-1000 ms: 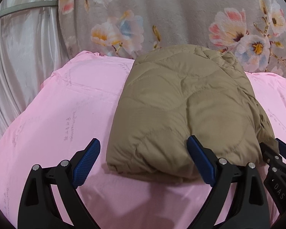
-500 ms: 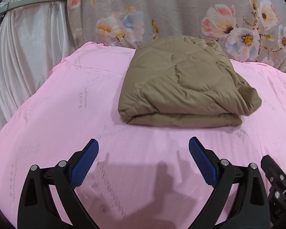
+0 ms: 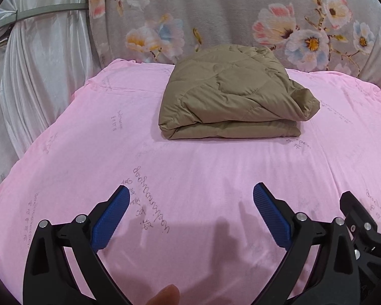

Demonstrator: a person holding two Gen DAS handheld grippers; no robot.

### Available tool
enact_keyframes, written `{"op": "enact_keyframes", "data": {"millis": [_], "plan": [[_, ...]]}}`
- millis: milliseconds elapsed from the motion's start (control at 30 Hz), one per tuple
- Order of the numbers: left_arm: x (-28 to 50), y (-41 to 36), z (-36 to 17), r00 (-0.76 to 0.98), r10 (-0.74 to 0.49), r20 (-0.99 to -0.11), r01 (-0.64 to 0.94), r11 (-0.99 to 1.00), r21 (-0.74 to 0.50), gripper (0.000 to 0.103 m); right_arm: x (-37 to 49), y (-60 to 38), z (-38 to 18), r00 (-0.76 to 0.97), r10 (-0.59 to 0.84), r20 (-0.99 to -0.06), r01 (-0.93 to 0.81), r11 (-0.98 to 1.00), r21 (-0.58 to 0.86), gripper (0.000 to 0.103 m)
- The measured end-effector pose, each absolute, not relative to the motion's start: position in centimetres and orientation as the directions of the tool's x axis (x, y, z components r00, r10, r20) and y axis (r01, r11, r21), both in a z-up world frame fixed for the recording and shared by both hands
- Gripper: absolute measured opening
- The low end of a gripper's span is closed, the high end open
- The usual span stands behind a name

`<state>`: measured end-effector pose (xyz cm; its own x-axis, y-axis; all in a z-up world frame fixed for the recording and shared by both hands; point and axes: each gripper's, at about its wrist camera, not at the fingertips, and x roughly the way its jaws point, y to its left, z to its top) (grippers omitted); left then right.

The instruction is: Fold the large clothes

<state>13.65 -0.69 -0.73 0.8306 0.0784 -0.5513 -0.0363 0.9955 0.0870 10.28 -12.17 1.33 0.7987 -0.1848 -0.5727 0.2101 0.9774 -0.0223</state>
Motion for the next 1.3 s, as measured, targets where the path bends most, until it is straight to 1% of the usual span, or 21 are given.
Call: {"op": "enact_keyframes", "data": {"millis": [233,333,1300], "plan": [[13.97,-0.85,-0.97,0.821,0.089,-0.563,-0.04,0.994,0.099,0.095,10.64,-12.24,1.16,0.784,-0.187,-0.592,0.214,0.976,-0.025,0.087],[14.02,-0.88,-1.02,0.82,0.097,-0.564,-0.045,0.993,0.107,0.095,11.06,-12.0,0.95,0.762,-0.226,-0.606,0.241,0.969,-0.058,0.087],[13.97,-0.8,-1.06,0.821,0.103,-0.562,-0.051,0.993,0.108,0.095,10.84,-12.07,0.98,0.771,-0.208,-0.602,0.23,0.972,-0.041,0.087]]}}
